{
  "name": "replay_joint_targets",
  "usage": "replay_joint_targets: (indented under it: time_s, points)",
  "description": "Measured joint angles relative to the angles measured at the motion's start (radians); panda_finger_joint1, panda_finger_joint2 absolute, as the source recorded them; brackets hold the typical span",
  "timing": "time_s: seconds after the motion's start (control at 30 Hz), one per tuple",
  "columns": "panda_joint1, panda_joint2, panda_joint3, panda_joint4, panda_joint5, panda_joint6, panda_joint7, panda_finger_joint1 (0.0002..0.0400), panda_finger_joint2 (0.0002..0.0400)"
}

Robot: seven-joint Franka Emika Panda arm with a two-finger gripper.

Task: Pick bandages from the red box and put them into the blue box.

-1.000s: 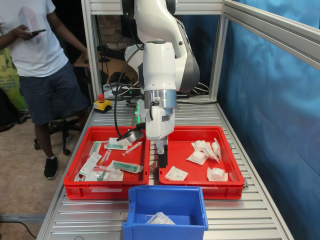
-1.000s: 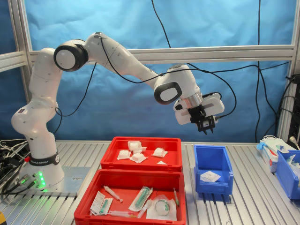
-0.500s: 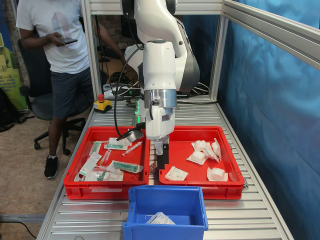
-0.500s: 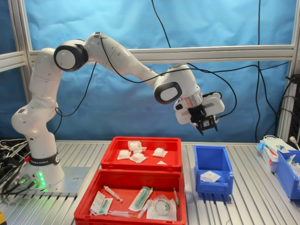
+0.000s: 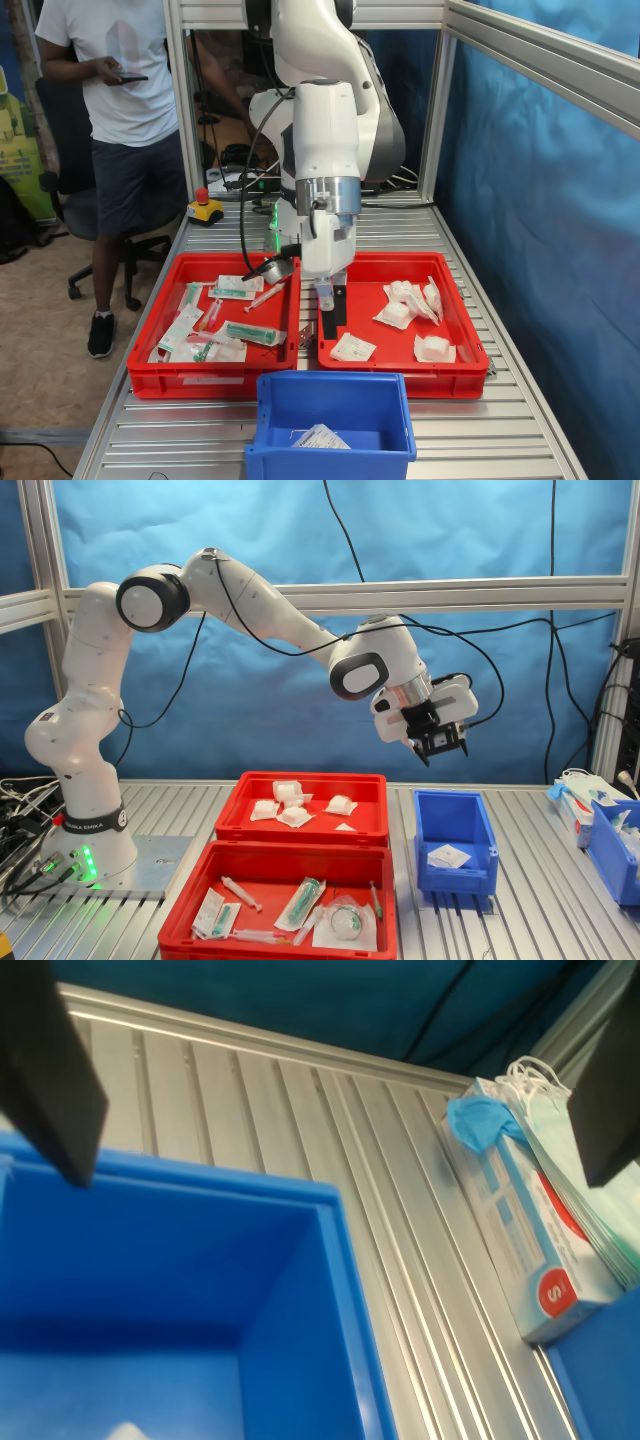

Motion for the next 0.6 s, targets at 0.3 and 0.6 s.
replay_joint_targets:
  time_s: [0.3, 0.6]
  points:
    - [0.04, -0.006, 0.002, 0.001, -0.031, -0.002, 0.0, 0.04, 0.04]
    - [0.049, -0.052, 0.004, -0.039, -0.09, -0.052, 0.0, 0.04, 0.04]
